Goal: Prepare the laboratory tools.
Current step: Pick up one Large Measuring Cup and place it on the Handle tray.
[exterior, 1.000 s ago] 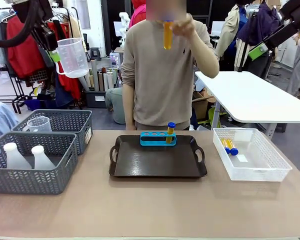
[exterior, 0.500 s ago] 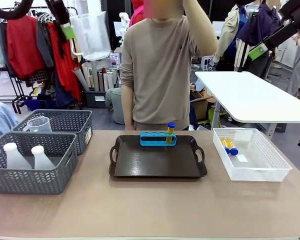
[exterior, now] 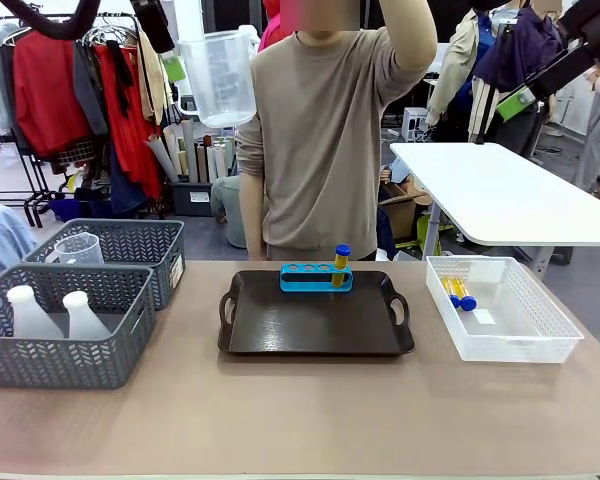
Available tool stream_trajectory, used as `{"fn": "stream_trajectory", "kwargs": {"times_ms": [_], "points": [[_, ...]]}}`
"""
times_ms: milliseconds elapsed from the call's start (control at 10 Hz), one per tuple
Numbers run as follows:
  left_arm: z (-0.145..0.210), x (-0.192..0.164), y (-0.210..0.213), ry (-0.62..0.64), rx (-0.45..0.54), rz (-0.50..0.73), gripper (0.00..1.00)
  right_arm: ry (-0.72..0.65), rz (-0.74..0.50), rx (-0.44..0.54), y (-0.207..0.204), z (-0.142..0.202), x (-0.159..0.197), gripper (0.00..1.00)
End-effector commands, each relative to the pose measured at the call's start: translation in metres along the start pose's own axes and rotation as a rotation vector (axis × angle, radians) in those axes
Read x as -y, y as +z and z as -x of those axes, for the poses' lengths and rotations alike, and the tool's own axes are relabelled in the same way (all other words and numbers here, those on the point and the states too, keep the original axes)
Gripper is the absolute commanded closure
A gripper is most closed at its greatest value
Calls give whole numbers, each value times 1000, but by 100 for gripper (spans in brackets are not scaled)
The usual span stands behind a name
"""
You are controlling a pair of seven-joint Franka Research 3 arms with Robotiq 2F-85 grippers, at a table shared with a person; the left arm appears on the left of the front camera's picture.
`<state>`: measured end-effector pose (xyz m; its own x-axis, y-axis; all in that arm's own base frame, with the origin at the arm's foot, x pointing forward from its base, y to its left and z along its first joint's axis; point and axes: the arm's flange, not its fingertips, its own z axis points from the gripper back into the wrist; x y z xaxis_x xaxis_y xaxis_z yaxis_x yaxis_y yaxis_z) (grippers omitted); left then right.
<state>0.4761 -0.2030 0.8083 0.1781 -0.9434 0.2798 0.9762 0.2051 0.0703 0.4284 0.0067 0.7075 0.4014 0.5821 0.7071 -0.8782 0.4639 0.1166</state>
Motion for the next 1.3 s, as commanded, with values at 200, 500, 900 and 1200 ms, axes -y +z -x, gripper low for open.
{"fn": "stream_trajectory", "kwargs": {"times_ms": [200, 500, 900, 1200], "points": [[-13, -6, -9, -64, -31, 10, 100, 8, -6, 10, 1, -1, -1, 0], [-26, -8, -43, -98, -37, 72, 100, 8, -6, 10, 1, -1, -1, 0], [-24, -6, -49, -90, -23, 98, 100, 8, -6, 10, 1, -1, -1, 0], [-8, -4, -39, -55, -23, 79, 100, 8, -6, 10, 1, -1, -1, 0]]}}
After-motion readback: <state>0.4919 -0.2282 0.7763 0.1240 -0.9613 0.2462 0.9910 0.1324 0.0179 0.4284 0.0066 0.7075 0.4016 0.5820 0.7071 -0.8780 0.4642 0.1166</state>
